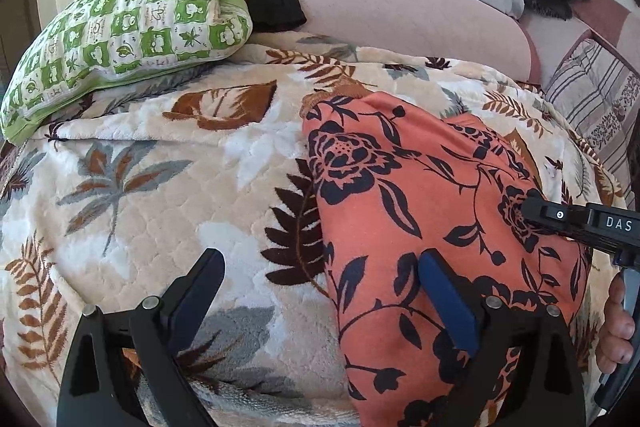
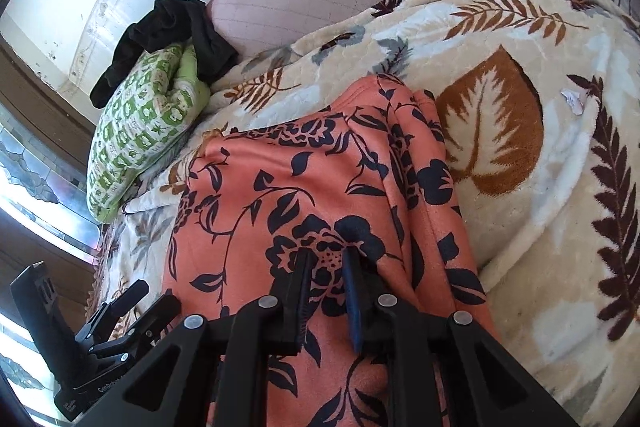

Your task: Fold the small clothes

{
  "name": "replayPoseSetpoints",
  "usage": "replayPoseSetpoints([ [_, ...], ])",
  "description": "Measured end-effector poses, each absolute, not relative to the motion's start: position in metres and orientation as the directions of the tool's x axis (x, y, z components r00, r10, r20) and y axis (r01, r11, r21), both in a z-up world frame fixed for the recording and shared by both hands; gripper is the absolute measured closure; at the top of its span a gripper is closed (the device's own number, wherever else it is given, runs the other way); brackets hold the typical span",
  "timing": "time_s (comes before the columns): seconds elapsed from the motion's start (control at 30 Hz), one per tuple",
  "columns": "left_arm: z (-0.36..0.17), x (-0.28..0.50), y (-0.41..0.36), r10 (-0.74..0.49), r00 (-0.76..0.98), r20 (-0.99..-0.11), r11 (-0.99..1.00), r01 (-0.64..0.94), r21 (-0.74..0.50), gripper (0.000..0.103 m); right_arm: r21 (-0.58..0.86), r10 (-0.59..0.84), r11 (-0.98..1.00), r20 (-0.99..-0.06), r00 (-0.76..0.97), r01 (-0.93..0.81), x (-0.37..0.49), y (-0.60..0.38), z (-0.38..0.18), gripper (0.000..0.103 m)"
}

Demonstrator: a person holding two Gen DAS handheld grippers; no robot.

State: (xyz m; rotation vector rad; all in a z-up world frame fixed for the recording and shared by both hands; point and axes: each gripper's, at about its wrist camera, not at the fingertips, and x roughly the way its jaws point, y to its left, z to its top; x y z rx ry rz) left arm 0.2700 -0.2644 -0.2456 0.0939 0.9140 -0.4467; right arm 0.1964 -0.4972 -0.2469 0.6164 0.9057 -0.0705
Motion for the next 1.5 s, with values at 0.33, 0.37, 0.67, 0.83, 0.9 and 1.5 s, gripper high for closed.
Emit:
replayPoseSetpoints([
  [0.33, -0.251, 0.278, -0.26, -0.374, 0.492, -0.786, 0.895, 0.415, -0.165, 0.005, 0.498, 0.198, 0.806, -0.736, 0.648, 0.319, 0.238, -0.518, -0.236, 0.084],
  [0.37, -0.252, 0.277, -0.263, -0.383, 0.486, -0.786, 0.888, 0.429, -0.167, 0.005, 0.485, 0.193, 0.806, -0.757, 0.624, 0.339, 0.244, -0.52, -0.242, 0.083],
  [0.67, -0.258, 0.272, -0.276, -0.428, 0.416, -0.802, 0.844, 0.502, -0.19, 0.005, 0.531, 0.236, 0.762, -0.761, 0.604, 0.371, 0.234, -0.538, -0.255, 0.079],
  [0.83, -0.255, 0.276, -0.267, -0.516, 0.343, -0.785, 0.812, 0.487, -0.321, 0.005, 0.62, 0.213, 0.707, -0.644, 0.735, 0.339, 0.19, -0.561, -0.228, 0.012],
  [0.9, -0.255, 0.277, -0.267, -0.516, 0.331, -0.79, 0.813, 0.479, -0.331, 0.005, 0.608, 0.201, 0.712, -0.657, 0.727, 0.352, 0.185, -0.569, -0.225, 0.012],
  [1.5, -0.279, 0.306, -0.247, -0.644, 0.153, -0.75, 0.745, 0.348, -0.569, 0.005, 0.791, 0.547, 0.537, -0.592, 0.593, 0.294, 0.186, -0.591, -0.298, 0.013],
])
